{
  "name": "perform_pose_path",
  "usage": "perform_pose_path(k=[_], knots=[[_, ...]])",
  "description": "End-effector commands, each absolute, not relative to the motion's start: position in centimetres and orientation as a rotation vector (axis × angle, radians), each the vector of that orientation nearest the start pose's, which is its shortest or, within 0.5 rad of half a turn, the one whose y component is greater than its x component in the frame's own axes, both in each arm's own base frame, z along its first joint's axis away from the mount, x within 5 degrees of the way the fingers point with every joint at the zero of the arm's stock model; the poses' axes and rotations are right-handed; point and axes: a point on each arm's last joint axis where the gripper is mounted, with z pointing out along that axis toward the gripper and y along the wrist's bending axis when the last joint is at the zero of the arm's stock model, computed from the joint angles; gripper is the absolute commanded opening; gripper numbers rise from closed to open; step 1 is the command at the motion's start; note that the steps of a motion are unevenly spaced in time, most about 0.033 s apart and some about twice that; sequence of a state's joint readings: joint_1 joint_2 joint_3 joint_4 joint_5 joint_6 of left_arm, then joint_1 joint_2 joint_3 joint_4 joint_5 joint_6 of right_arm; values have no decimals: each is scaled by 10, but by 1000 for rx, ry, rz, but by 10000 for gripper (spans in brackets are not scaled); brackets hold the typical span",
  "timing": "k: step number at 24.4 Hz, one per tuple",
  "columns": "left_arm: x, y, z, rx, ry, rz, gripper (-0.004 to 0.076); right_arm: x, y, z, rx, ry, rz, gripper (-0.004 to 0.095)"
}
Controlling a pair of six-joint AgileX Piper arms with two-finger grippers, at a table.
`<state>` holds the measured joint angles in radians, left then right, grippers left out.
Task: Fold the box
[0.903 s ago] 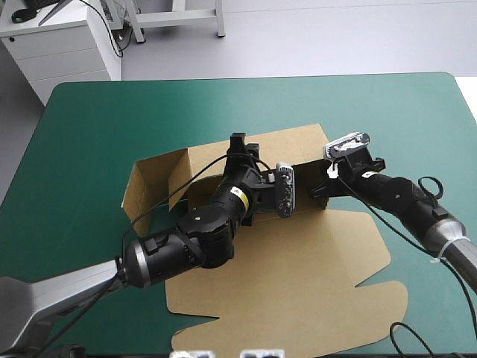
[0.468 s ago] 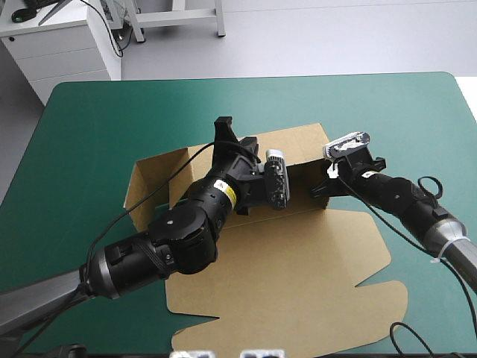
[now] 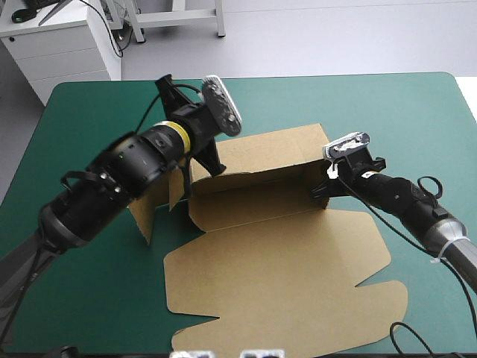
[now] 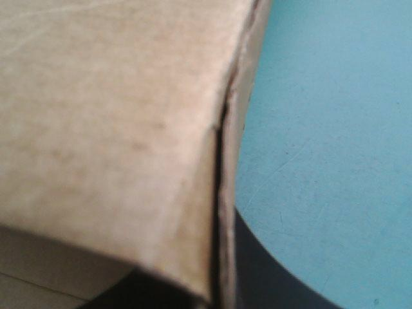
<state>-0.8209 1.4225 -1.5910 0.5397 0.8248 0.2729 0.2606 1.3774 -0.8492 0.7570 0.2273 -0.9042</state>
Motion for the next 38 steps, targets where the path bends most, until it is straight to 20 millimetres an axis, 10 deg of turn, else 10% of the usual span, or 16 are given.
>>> perform_pose_path(k=[1, 15, 28, 38], knots=[[233, -166, 488, 1049, 1678, 205, 18, 280, 88, 285, -530, 2053, 211, -19], [224, -33, 499, 507, 1979, 148, 18, 278, 88, 284, -541, 2066, 225, -19], [190, -17, 446, 462, 2054, 249, 18, 273, 90, 285, -593, 2084, 240, -19], [167, -12, 448, 452, 2017, 276, 18, 260, 85, 357, -630, 2082, 260, -19]])
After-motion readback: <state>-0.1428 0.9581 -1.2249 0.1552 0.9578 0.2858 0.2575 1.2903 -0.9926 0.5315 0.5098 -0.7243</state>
